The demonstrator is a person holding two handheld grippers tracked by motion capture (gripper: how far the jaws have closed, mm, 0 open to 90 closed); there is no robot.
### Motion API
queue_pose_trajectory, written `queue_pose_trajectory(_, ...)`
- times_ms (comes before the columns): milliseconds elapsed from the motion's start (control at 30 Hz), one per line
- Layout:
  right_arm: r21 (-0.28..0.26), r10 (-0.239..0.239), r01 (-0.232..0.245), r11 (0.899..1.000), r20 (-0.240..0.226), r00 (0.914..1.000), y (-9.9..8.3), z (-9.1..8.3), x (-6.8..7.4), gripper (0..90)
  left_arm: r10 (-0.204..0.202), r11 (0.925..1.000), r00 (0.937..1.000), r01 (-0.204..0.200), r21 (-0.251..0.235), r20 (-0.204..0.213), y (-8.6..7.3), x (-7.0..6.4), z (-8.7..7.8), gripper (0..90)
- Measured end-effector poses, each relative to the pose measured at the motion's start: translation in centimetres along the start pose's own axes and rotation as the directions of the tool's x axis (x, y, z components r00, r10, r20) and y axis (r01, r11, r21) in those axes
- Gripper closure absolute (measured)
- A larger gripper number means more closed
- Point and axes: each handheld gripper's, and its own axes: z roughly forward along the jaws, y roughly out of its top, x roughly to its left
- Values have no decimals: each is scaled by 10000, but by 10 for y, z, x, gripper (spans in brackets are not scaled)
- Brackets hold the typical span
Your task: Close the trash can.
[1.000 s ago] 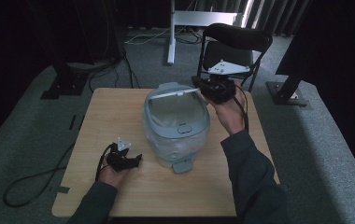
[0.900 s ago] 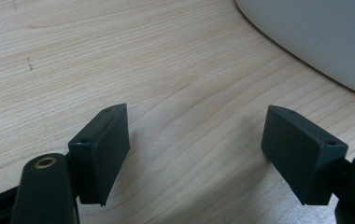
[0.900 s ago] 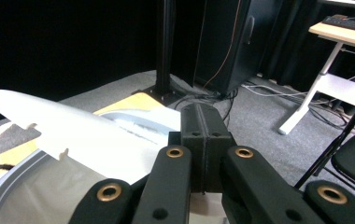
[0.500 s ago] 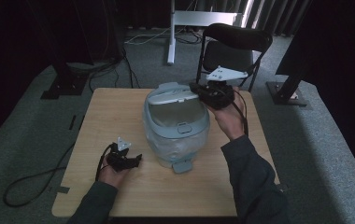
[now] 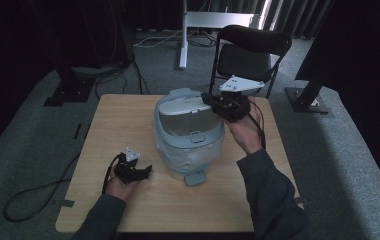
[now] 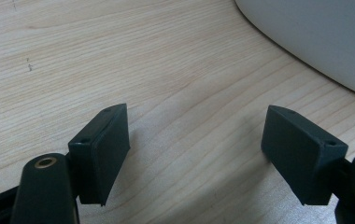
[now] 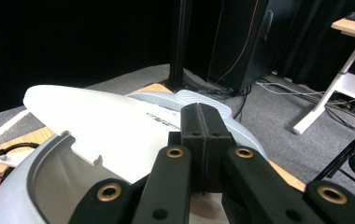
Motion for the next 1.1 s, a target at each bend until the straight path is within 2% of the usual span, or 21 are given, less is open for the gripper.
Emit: queue_pose_trajectory(1100, -36, -125, 123, 9999, -499, 9987, -13, -4, 14, 899, -13, 10000, 10000, 13, -12, 6, 0, 0, 0, 234)
